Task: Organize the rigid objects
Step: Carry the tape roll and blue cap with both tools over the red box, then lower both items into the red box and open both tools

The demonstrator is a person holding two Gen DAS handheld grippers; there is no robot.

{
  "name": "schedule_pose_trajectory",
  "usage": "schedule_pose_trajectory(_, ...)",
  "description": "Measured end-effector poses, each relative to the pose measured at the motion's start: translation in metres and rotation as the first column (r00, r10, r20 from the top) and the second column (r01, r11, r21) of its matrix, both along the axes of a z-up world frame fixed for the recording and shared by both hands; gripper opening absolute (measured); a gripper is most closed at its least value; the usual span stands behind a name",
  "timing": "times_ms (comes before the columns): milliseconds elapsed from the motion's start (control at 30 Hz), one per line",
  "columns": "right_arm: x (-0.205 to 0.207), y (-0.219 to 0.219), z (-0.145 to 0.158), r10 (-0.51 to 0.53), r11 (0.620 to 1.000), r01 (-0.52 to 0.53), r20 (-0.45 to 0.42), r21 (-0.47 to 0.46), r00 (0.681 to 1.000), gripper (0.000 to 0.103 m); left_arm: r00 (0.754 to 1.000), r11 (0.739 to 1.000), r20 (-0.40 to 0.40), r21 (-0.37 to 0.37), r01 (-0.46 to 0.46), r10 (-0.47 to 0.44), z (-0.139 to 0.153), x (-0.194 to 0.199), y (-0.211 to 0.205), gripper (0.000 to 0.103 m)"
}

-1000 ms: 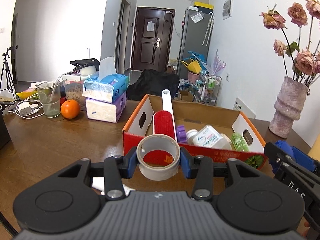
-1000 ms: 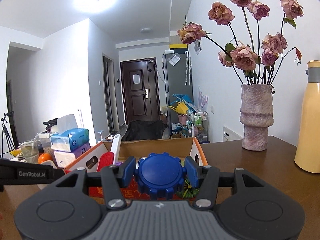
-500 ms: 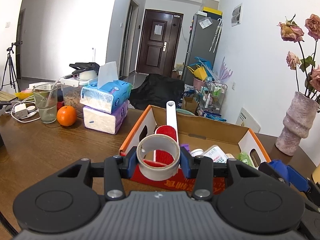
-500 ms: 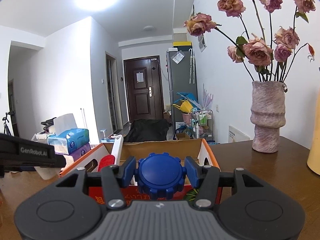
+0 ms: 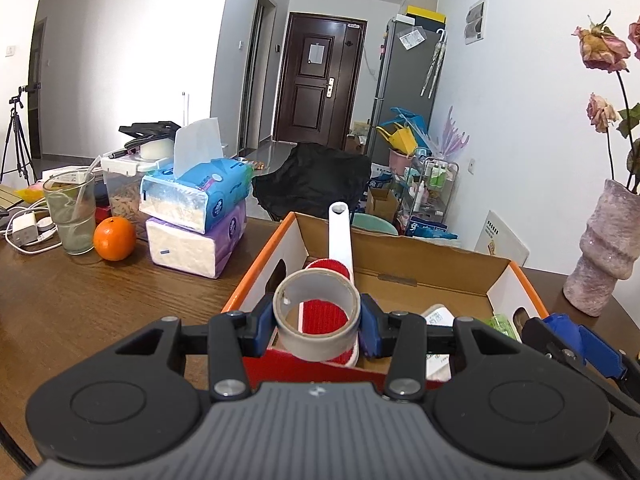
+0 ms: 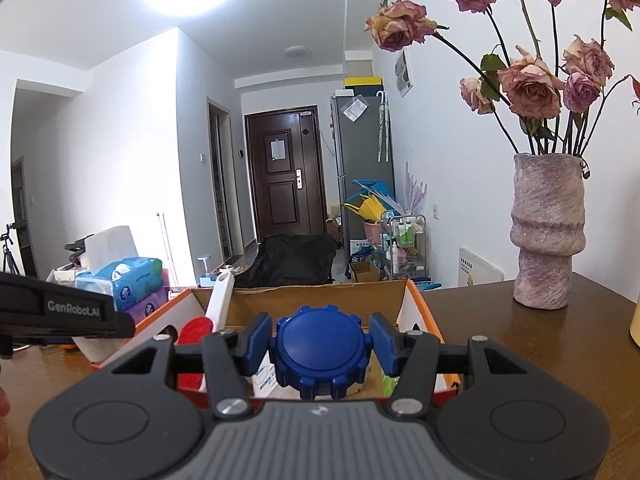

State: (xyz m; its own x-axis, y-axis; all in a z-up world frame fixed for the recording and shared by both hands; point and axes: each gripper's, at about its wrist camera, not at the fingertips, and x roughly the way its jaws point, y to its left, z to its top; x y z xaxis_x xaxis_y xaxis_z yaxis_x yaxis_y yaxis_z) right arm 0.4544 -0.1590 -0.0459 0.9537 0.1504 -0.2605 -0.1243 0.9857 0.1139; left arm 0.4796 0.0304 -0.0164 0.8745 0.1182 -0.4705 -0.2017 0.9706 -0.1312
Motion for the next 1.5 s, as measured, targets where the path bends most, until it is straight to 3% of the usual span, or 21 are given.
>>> schedule_pose_trajectory(1000,0.073,-0.001,-0.004,0.01,1.0,-0.01,0.0,-0.016,1.0,0.053,0.999,0.999,-0.029,0.051,0.016,-0.015,-0.015,0.08,-0.007,0.045)
schedule_pose_trajectory(1500,0.092,0.002,-0.008,0.024,0.999,-0.025,-0.027,-0.046,0.999,0.053,0.999,0.997,-0.042,0.073,0.017,-0.014,-0.021,0.096,-0.011,0.045)
